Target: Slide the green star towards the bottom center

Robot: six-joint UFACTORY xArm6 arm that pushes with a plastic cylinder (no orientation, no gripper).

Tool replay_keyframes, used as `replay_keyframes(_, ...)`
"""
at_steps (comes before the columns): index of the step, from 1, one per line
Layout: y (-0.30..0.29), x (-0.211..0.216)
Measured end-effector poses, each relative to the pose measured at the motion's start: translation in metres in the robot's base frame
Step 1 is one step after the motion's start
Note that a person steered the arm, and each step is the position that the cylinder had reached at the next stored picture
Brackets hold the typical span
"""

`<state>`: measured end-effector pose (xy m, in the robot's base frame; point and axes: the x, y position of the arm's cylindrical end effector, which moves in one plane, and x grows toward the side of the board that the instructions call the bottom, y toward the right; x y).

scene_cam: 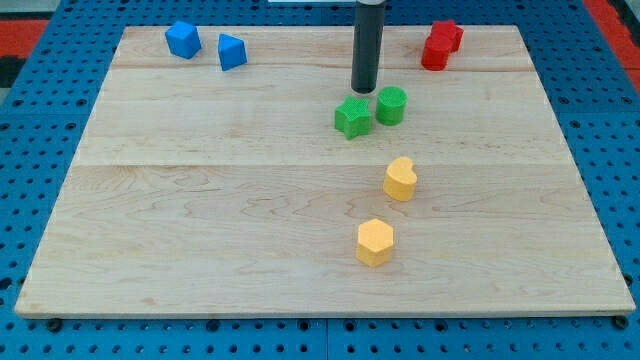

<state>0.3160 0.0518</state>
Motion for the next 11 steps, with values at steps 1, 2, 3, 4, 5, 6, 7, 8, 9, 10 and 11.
replay_keyframes(1,-0.006,0.000)
replay_keyframes(2,-0.035,0.035)
replay_keyframes(3,-0.063,0.062)
replay_keyframes(4,-0.061,0.060)
replay_keyframes(5,-0.029,0.055)
replay_keyframes(6,0.015,0.055)
replay_keyframes(7,0.042,0.066)
replay_keyframes(8,0.019,0.081)
replay_keyframes(9,-0.047,0.086)
replay_keyframes(10,-0.064,0.112)
replay_keyframes(11,-0.055,0.102)
